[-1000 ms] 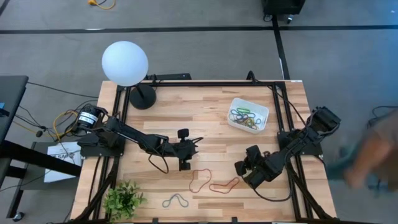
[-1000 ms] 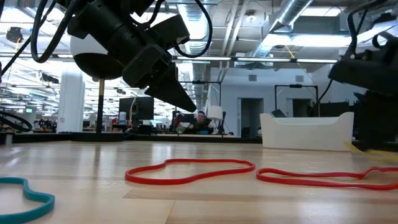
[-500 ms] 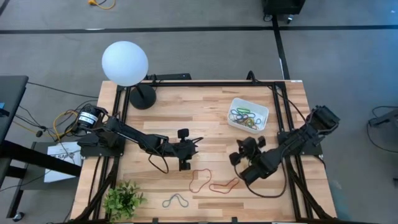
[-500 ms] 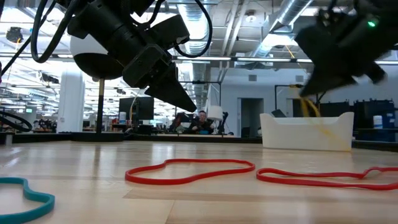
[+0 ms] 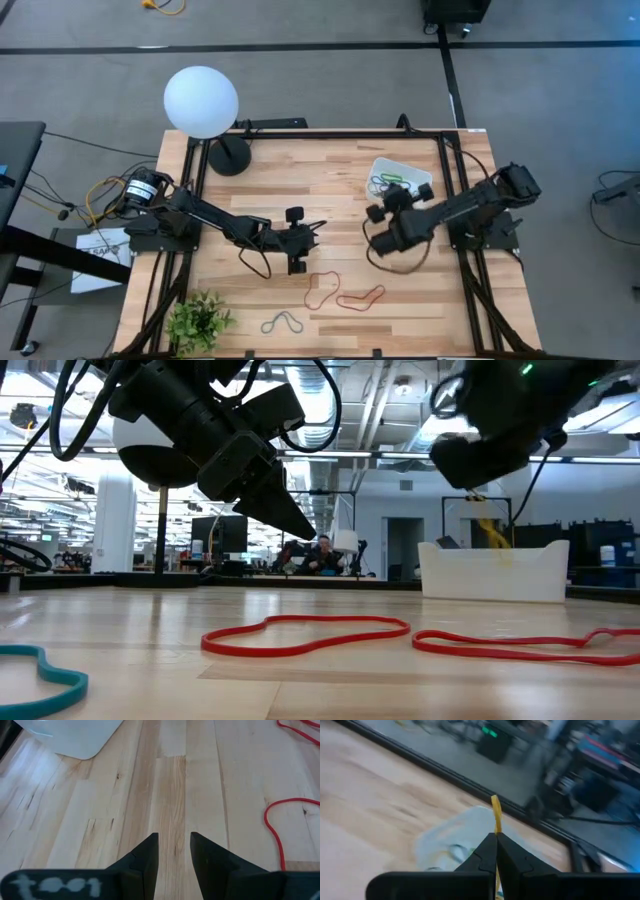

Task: Pick and place items into bin
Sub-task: Put the yellow rubber band into the white bin

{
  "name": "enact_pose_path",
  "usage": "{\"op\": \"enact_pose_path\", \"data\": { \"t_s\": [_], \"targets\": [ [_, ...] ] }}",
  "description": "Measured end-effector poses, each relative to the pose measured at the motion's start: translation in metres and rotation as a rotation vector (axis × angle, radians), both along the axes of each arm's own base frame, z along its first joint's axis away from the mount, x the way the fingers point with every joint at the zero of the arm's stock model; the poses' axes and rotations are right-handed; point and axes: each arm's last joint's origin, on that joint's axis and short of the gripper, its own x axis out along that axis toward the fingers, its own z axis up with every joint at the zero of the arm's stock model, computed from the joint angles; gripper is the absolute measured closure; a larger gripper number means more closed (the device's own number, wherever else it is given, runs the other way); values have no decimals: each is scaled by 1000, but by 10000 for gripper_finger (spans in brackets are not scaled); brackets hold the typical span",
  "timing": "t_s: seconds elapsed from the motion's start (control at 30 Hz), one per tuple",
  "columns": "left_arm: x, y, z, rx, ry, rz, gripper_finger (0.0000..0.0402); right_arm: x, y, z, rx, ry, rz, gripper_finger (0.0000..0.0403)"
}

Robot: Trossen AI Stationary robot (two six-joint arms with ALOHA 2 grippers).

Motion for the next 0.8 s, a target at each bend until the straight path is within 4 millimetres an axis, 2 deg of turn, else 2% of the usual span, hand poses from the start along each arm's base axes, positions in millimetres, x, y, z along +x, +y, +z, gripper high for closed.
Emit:
{"op": "enact_pose_path", "data": {
  "t_s": [0.13, 0.37, 0.63, 0.8],
  "targets": [
    [0, 0, 0, 0, 3, 0, 299, 0, -21, 0, 19, 27, -106, 402],
    [0, 0, 0, 0, 3, 0, 299, 1, -46, 0, 32, 34, -211, 402],
    [0, 0, 0, 0, 3, -1, 299, 2, -52, -7, 149, 4, -281, 401],
    [0, 0, 0, 0, 3, -1, 299, 1, -54, -14, 227, -6, -318, 383]
  ]
}}
